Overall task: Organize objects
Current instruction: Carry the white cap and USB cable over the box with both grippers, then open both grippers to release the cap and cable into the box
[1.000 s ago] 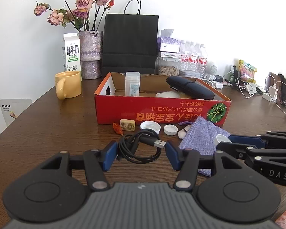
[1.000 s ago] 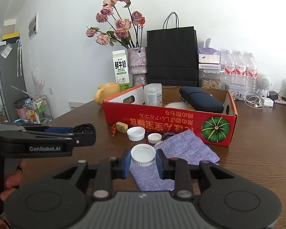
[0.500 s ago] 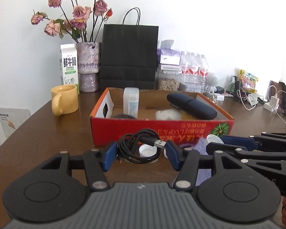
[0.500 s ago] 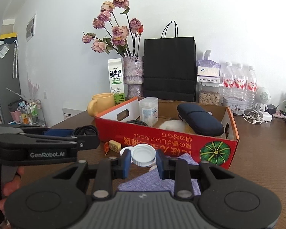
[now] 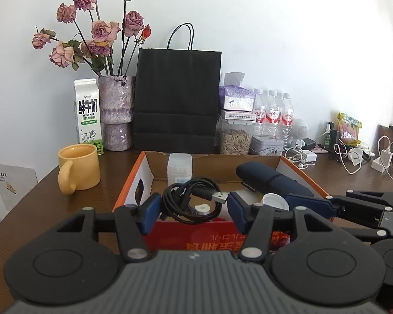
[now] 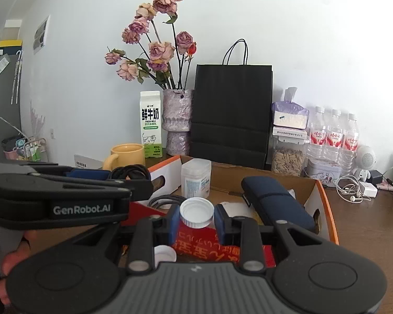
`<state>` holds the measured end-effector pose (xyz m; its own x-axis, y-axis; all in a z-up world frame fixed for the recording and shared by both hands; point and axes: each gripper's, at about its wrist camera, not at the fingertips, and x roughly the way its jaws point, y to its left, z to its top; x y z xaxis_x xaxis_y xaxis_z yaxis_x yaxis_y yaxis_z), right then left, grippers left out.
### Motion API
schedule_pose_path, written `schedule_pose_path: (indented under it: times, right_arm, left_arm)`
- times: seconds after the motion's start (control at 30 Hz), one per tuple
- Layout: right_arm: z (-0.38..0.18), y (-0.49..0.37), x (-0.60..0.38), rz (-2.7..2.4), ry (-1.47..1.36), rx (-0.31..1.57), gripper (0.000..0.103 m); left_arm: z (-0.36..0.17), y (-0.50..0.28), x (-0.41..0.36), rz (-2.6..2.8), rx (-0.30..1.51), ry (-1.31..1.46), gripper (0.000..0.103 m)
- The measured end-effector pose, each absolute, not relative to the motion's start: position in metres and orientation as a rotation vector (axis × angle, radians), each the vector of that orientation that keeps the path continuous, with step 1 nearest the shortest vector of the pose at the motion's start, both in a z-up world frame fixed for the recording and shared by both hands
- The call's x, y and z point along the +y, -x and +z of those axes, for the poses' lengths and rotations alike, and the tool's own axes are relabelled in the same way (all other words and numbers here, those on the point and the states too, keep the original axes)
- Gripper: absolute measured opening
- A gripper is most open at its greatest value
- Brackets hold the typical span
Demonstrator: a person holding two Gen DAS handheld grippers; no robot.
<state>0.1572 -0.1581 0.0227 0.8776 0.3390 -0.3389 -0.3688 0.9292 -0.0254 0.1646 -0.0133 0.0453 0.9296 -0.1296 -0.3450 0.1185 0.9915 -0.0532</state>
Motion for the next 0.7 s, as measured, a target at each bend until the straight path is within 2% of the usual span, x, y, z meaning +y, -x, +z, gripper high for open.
schedule_pose_path:
  times: [0.37,0.53,0.7]
  right_arm:
    - [0.023,-0.228,-0.148,0.332,0.076,0.328,0.027]
    - [0.008,-0.253,-0.149,0.303,0.079,0.346,0.027]
    - [-0.001,-0.259,-0.154,0.298,0.073,0.363,0.027]
  left_arm:
    - [0.053,-0.229,-0.010,-0.079,0.343,0.082,0.058]
    - [0.038,-0.268,-0.011,-0.030,0.392,0.119,0.057]
    - [0.026,-0.274,-0.014,-0.023,0.419,0.103,0.058]
